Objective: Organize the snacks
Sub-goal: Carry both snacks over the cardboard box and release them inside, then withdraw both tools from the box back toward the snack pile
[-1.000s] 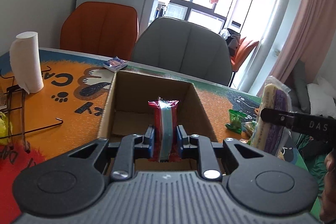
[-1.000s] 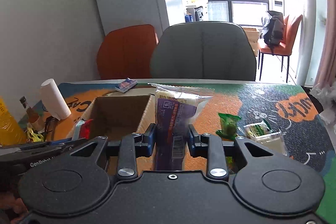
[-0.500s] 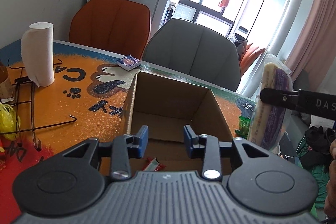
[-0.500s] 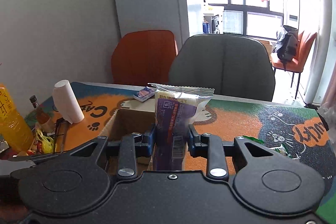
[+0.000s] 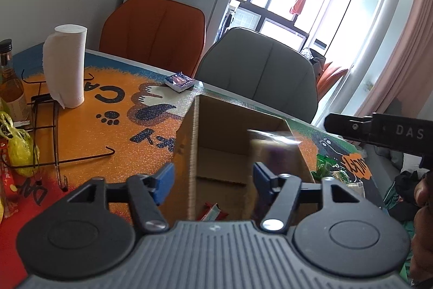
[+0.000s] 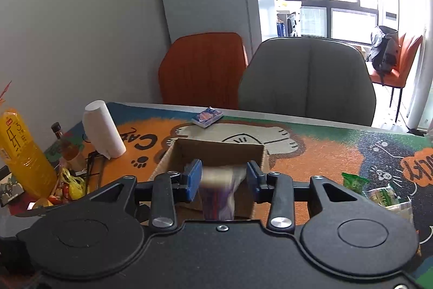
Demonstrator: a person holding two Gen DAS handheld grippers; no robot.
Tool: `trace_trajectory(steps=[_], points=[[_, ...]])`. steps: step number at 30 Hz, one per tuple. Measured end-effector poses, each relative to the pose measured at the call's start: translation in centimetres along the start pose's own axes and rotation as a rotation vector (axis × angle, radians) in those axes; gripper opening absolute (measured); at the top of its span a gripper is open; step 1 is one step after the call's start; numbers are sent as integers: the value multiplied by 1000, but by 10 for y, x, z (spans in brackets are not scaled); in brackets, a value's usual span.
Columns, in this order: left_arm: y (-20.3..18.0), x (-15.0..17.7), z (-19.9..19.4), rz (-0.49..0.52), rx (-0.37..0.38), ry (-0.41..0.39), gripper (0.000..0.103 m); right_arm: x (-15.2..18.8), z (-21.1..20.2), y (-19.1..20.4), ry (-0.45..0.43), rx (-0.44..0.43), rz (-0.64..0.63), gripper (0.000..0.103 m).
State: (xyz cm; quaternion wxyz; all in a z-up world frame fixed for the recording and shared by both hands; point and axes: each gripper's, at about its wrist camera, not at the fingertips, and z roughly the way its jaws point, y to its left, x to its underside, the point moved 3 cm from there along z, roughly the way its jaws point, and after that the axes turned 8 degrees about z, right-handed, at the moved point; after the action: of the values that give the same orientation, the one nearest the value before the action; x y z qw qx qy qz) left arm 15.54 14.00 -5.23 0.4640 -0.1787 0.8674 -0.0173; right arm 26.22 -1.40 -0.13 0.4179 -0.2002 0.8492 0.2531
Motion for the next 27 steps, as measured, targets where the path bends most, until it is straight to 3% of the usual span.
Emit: trace_trajectory(steps=[5,8,15,27], points=[[-7,0,1,4,-10,-5,75,4,-8,-14,-4,33,11,52],[-13,1,1,15,-25,-11,85,9,-14,-26,2,53,25,57],[-26,4,1,25,-19,-16,103,17,-33,-53,-10,90,60,83],[-60,11,-2,69,36,0,103,31,-58,-88,-2,133,116,94]])
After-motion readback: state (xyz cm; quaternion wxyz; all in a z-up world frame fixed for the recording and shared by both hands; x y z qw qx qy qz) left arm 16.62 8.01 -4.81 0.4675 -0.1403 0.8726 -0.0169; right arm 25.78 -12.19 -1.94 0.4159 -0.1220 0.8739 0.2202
